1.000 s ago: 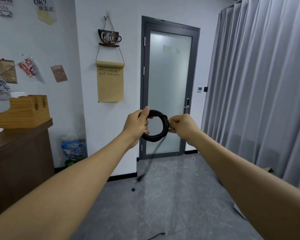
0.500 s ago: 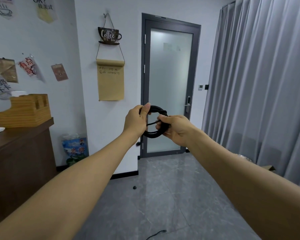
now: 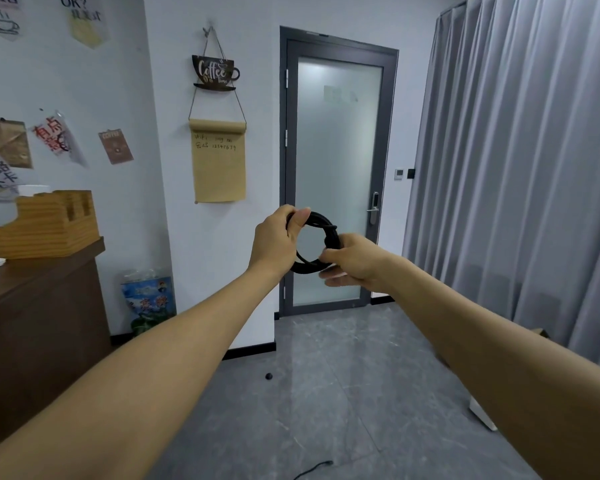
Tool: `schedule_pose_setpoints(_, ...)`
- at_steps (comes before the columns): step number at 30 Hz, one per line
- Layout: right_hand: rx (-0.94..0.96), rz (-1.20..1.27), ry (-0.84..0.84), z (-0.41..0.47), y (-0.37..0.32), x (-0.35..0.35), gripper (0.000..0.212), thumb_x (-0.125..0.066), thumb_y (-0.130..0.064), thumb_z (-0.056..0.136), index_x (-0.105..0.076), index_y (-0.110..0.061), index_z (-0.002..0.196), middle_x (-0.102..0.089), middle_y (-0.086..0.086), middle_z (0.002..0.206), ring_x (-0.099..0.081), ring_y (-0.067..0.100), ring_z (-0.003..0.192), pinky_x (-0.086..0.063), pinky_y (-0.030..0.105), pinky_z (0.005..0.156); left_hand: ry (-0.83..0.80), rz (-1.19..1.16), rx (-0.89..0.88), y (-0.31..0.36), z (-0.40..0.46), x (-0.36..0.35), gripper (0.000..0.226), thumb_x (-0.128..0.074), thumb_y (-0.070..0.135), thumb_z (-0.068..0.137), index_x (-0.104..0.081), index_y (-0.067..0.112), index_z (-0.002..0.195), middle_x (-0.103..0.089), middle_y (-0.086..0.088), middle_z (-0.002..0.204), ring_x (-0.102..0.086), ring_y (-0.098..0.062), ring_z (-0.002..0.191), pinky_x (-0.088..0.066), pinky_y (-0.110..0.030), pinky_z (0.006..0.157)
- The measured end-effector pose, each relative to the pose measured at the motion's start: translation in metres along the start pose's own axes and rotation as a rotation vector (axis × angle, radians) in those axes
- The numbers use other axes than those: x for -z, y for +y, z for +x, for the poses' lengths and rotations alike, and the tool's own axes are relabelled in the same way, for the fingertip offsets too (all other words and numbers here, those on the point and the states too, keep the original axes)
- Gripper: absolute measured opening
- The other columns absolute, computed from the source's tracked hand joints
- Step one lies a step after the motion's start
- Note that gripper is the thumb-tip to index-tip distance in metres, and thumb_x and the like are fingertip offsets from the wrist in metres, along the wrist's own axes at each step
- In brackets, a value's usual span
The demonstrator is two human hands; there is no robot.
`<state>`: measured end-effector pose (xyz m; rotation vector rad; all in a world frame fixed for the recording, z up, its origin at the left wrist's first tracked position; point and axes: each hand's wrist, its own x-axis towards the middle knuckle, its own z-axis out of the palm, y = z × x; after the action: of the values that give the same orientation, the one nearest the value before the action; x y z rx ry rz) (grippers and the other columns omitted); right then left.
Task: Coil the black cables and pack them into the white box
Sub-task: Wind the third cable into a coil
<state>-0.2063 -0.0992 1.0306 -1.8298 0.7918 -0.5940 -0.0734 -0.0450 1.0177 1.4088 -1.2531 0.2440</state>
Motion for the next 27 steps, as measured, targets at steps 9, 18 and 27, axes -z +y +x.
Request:
schedule_pose_setpoints(9, -0.125, 0.032, 0.01, -0.007, -0.011, 0.017, 0.011, -0.059, -0.006, 0.09, -0.066, 0.003, 0.089, -0.068, 0.012, 0.074, -0.06, 0.006, 0.047, -0.05, 0.015, 0.049, 0.125, 0.028, 0.004, -0.011, 0.001, 0.002, 0.036, -0.043, 0.037, 0.098, -0.059, 0.005, 0.094, -0.053, 0.005, 0.069, -0.047, -0.011, 0.063, -0.033, -0.012, 0.054)
schedule_pose_setpoints(18, 0.039, -0.663, -0.039, -0.005, -0.019, 0.029, 0.013, -0.055, -0.004, 0.091, -0.067, 0.0, 0.094, -0.058, 0.005, 0.066, -0.046, 0.011, 0.049, -0.044, 0.016, 0.045, 0.051, 0.057, 0.007, -0.01, 0.003, 0.0, 0.034, -0.043, 0.04, 0.097, -0.057, 0.01, 0.089, -0.051, 0.006, 0.066, -0.045, -0.007, 0.06, -0.034, -0.011, 0.054)
schedule_pose_setpoints(27, 0.16, -0.549, 0.201, 0.011, -0.003, 0.016, 0.018, -0.054, -0.002, 0.09, -0.063, 0.012, 0.098, -0.068, 0.022, 0.093, -0.069, 0.031, 0.085, -0.057, 0.031, 0.069, 0.151, -0.26, 0.303, -0.008, 0.003, -0.009, 0.041, -0.04, 0.043, 0.098, -0.057, 0.006, 0.09, -0.045, 0.002, 0.062, -0.049, -0.019, 0.054, -0.043, -0.033, 0.061)
